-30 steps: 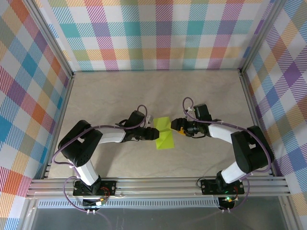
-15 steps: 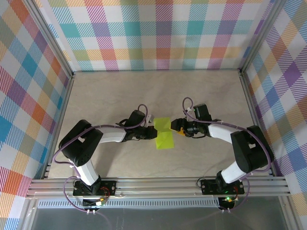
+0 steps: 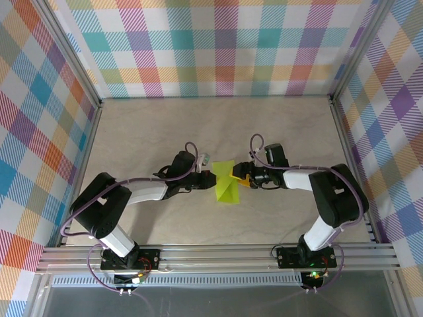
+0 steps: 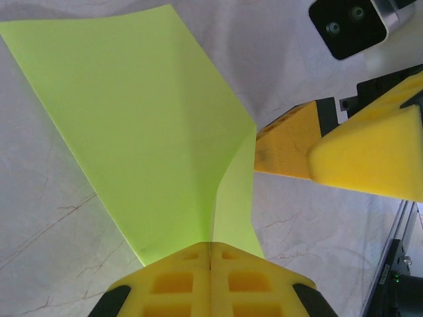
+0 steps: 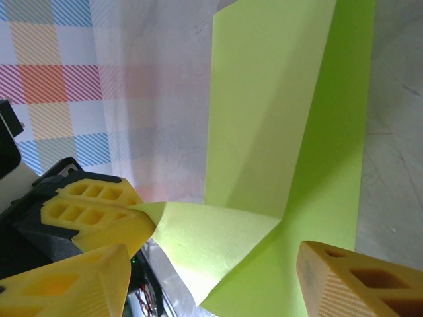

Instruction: Fold a paper plane with a square sheet of paper (fold left side to right side)

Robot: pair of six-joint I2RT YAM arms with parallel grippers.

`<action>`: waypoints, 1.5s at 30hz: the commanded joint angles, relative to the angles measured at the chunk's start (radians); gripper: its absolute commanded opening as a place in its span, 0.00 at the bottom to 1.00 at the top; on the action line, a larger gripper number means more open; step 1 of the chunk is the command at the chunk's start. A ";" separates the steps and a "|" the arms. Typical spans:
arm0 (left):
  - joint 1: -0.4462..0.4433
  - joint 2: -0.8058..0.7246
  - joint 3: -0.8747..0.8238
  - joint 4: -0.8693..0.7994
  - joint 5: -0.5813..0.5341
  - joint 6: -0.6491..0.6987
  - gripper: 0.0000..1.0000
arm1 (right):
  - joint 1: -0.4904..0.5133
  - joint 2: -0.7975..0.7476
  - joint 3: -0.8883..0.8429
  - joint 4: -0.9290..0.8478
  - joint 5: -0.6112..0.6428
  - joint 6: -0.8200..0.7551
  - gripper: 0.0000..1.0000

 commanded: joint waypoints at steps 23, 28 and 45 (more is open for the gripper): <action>0.031 -0.191 -0.095 -0.044 -0.146 0.021 0.58 | 0.082 0.094 0.046 0.117 0.011 0.044 0.17; 0.062 -0.308 -0.131 -0.038 -0.135 -0.001 0.72 | 0.068 0.003 0.060 0.076 0.057 -0.018 0.03; 0.097 -0.484 -0.200 0.486 0.062 -0.280 0.97 | 0.002 -0.291 0.053 0.488 0.050 0.267 0.00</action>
